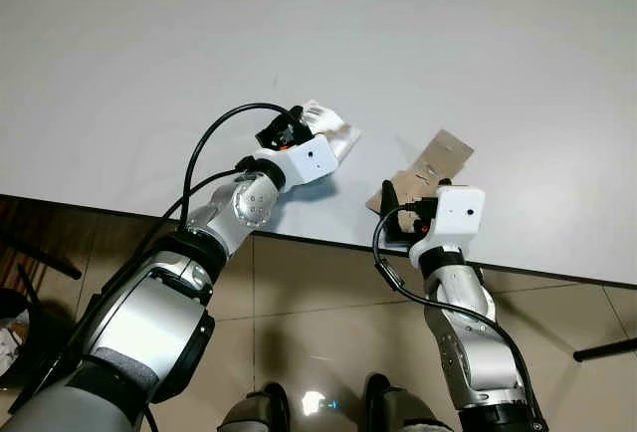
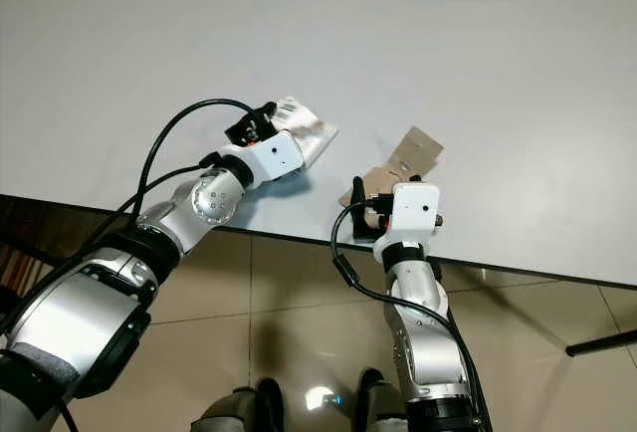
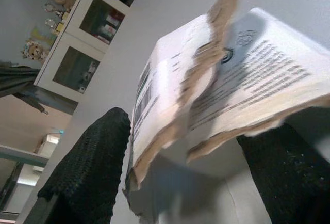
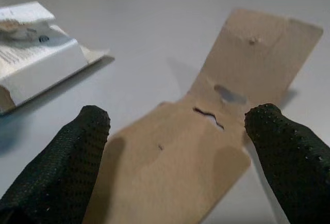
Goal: Picking trash to rubbish bin
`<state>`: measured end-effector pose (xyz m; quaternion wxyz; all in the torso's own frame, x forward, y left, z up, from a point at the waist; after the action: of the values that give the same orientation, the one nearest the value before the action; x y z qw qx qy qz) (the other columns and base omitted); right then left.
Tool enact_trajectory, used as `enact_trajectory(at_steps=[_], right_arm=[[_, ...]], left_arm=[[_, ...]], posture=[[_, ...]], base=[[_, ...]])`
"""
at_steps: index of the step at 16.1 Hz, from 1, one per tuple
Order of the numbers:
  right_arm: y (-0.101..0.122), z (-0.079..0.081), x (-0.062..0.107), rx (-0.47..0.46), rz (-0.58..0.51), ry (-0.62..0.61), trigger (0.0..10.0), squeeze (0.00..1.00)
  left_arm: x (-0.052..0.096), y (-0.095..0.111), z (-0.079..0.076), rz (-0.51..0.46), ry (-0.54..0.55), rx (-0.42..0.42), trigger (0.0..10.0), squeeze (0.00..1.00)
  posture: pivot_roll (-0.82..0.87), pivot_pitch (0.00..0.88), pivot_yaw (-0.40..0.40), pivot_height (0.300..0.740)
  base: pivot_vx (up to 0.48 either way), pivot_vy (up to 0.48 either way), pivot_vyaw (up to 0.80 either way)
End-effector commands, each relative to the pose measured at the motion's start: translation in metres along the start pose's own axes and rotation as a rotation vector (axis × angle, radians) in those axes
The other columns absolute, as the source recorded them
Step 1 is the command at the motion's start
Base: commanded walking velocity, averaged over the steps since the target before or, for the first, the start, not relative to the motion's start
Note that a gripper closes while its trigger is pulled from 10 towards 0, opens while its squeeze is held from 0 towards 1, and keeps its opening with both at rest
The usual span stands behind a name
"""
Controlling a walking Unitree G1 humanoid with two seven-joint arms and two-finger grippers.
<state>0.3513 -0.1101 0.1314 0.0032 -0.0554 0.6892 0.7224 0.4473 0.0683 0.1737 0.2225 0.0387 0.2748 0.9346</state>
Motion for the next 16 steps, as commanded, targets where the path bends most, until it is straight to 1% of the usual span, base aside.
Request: enact_trajectory(at_steps=[1,2,3,5,8,11,13,14,15,16], right_arm=[[-0.001,0.006,0.004,-0.010,0.013,0.022,10.0,0.00],[-0.001,0.007,0.006,-0.014,0.014,0.028,10.0,0.00],[0.003,0.012,0.007,-0.037,0.004,0.053,10.0,0.00],[0.010,0.018,0.008,-0.088,-0.011,0.084,10.0,0.00],[0.012,0.025,0.010,-0.081,-0.014,0.127,10.0,0.00],[0.012,0.027,0.010,-0.084,-0.007,0.140,10.0,0.00],[0.011,0.028,0.011,-0.085,-0.005,0.145,10.0,0.00],[0.011,0.028,0.012,-0.086,-0.004,0.146,10.0,0.00],[0.011,0.028,0.012,-0.084,-0.003,0.147,10.0,0.00],[0.011,0.028,0.012,-0.084,-0.002,0.149,10.0,0.00]], left_arm=[[0.001,-0.004,0.002,0.014,0.015,-0.005,10.0,0.00],[0.000,-0.004,0.004,0.018,0.034,-0.010,10.0,0.00],[-0.001,-0.004,0.010,0.025,0.066,-0.025,10.0,0.00],[-0.002,-0.003,0.014,0.030,0.089,-0.038,10.0,0.00],[-0.004,0.003,0.021,0.007,0.121,-0.024,10.0,0.00],[-0.005,0.009,0.027,-0.021,0.140,-0.007,10.0,0.00],[-0.007,0.012,0.032,-0.022,0.148,0.011,10.0,0.00],[-0.008,0.012,0.034,-0.018,0.148,0.013,7.9,0.00],[-0.009,0.011,0.035,-0.006,0.147,0.011,0.0,0.00],[-0.009,0.010,0.035,0.005,0.146,0.009,0.0,0.00]], posture=[[-0.13,0.274,0.052,0.740],[-0.13,0.277,0.050,0.740],[-0.14,0.280,0.046,0.740],[-0.14,0.283,0.041,0.740],[-0.14,0.280,0.036,0.740],[-0.14,0.278,0.036,0.740],[-0.14,0.272,0.037,0.740],[-0.15,0.270,0.038,0.740],[-0.15,0.270,0.038,0.740],[-0.15,0.268,0.038,0.740]], base=[[0.000,0.000,0.00],[0.000,0.000,0.00],[0.000,0.000,0.00],[0.000,0.000,0.00],[0.000,0.000,0.00],[0.000,0.000,0.00],[0.000,0.000,0.00],[0.000,0.000,0.00],[0.000,0.000,0.00],[0.000,0.000,0.00]])
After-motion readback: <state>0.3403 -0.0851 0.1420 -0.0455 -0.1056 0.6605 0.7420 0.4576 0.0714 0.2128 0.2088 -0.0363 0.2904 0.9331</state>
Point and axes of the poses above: a point about 5 cm out from each wrist's last joint towards the gripper, its own x axis pointing back from the gripper into the wrist, its own y axis along the axis of the wrist's last joint, z = x × y, the point moved 6 cm from there along -x, pointing out of the wrist towards the gripper, and after that the axes turned 1 degree about x, right-handed, at the moved point
